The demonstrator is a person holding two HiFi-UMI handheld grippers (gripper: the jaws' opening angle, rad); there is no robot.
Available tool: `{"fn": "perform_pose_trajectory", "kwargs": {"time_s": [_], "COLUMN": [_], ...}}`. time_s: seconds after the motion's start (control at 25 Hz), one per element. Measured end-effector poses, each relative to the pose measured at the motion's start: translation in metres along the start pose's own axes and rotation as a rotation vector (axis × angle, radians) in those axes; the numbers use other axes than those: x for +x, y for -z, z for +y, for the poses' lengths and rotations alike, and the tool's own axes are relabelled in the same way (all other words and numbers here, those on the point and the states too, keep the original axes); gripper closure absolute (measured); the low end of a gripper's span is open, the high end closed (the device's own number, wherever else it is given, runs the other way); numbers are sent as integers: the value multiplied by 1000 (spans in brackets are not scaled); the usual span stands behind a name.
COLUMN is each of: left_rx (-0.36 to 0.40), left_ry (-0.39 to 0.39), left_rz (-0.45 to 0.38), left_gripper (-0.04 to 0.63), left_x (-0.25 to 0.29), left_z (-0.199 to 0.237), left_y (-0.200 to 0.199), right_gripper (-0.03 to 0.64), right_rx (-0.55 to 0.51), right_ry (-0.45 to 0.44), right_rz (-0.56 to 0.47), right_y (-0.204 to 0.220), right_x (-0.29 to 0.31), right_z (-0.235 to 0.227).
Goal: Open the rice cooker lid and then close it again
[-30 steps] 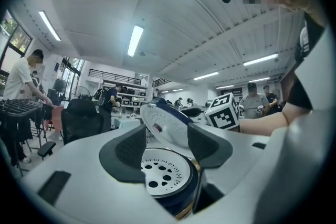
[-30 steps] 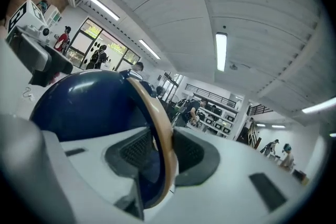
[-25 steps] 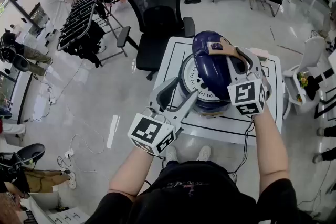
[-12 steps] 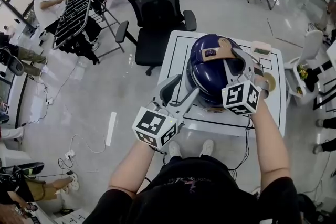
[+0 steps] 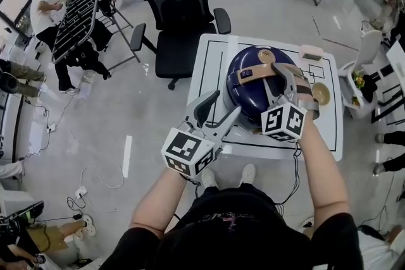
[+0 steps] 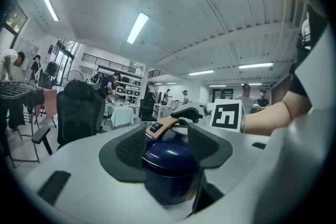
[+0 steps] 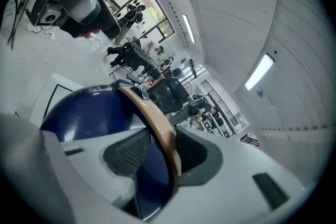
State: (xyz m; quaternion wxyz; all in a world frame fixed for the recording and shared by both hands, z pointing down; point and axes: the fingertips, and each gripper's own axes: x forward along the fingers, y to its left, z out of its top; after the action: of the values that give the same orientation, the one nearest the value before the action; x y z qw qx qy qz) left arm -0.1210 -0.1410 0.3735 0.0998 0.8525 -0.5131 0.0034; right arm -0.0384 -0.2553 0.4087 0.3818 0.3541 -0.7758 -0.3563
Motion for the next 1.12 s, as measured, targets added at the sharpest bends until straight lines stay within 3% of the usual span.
{"fn": "perform_pose_trajectory", "kwargs": {"time_s": [0.8,1.12], "left_rx": [-5,6], "left_ry": [80,127], "left_rz": [29,29], "left_gripper": [344,344], "left_x": [18,14], "left_z": [16,10], "left_y": [4,2], "right_gripper": [454,451], "right_rx": [-49,42], "right_ry": [30,75], "right_rz": [23,14], "right_y": [0,1], "right_x": [6,-15], "right_z": [13,13]}}
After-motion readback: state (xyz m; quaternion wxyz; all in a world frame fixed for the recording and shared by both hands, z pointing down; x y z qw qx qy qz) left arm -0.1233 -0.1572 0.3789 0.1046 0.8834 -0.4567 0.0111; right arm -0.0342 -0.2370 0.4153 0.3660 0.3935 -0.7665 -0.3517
